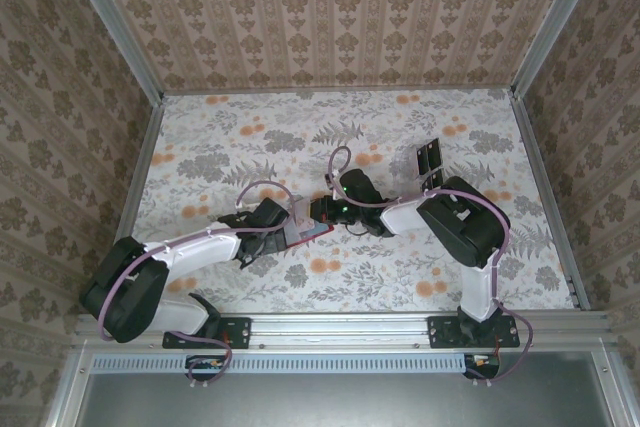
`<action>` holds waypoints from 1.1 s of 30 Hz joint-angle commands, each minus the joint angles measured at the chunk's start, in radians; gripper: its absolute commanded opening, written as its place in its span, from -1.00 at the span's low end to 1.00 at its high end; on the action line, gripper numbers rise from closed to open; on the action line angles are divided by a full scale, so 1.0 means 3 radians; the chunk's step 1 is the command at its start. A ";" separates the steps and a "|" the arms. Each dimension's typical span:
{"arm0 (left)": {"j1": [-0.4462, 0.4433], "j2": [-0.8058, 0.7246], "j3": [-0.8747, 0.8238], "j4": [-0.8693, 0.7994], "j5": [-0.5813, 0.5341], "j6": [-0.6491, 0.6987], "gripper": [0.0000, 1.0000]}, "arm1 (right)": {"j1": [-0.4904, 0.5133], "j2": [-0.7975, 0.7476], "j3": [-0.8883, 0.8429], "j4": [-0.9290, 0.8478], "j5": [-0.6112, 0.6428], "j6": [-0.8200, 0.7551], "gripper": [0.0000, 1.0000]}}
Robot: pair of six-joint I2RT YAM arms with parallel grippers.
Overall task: Put the credit cards into the card holder
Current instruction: Insert the credit card into the card slot.
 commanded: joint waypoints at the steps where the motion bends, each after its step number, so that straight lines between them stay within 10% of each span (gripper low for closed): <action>1: -0.0027 0.0034 -0.0060 -0.0023 -0.0025 -0.0050 0.99 | -0.0038 -0.0083 -0.0090 0.0103 -0.0027 0.0050 -1.00; 33: -0.0022 0.0043 -0.0073 0.0003 -0.0020 -0.0043 1.00 | -0.0002 0.0105 -0.0097 0.0447 -0.0230 0.0324 -1.00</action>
